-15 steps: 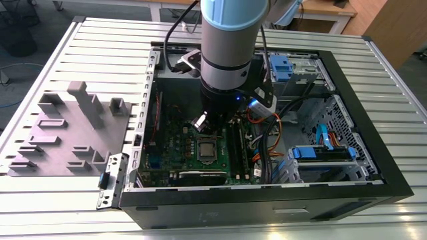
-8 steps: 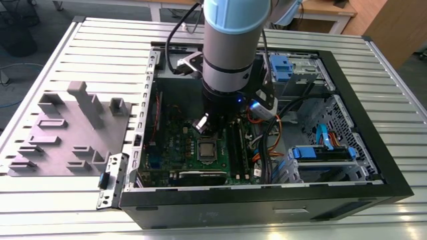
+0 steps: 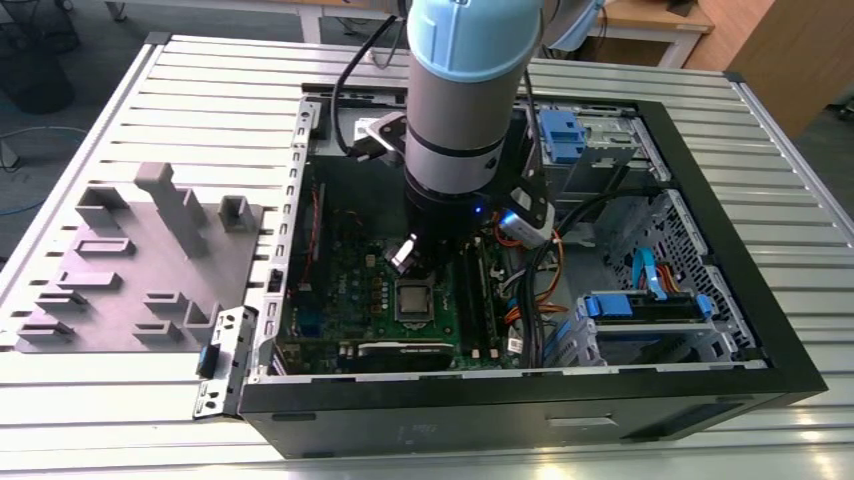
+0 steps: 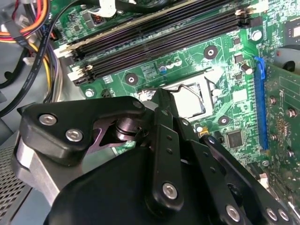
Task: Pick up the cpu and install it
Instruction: 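Install the first cpu locking lever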
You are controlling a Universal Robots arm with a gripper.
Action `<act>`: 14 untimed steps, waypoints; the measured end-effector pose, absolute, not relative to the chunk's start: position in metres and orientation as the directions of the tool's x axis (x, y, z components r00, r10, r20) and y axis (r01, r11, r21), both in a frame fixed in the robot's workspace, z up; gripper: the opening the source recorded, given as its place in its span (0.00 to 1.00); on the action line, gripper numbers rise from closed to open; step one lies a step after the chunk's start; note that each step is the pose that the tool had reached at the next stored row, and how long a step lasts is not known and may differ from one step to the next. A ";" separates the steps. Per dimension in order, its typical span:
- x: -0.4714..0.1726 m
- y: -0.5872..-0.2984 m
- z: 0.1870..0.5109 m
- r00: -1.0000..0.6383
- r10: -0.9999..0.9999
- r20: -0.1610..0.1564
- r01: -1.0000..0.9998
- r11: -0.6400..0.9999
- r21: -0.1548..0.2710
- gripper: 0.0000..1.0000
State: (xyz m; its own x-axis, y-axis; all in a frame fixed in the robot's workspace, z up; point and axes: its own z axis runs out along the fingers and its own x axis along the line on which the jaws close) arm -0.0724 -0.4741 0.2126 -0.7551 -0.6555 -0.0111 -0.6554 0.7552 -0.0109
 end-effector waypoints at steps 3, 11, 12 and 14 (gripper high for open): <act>-0.072 -0.476 0.209 -0.756 -0.654 -0.011 -0.654 0.757 -0.011 0.11; -0.072 -0.478 0.208 -0.756 -0.654 -0.010 -0.654 0.756 -0.011 0.11; -0.072 -0.479 0.208 -0.756 -0.654 -0.009 -0.654 0.757 -0.012 0.11; -0.072 -0.480 0.207 -0.756 -0.654 -0.007 -0.654 0.756 -0.015 0.11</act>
State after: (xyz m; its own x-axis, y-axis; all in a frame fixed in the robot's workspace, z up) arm -0.0724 -0.4797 0.2074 -0.7565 -0.6540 -0.0069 -0.6539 0.7565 -0.0146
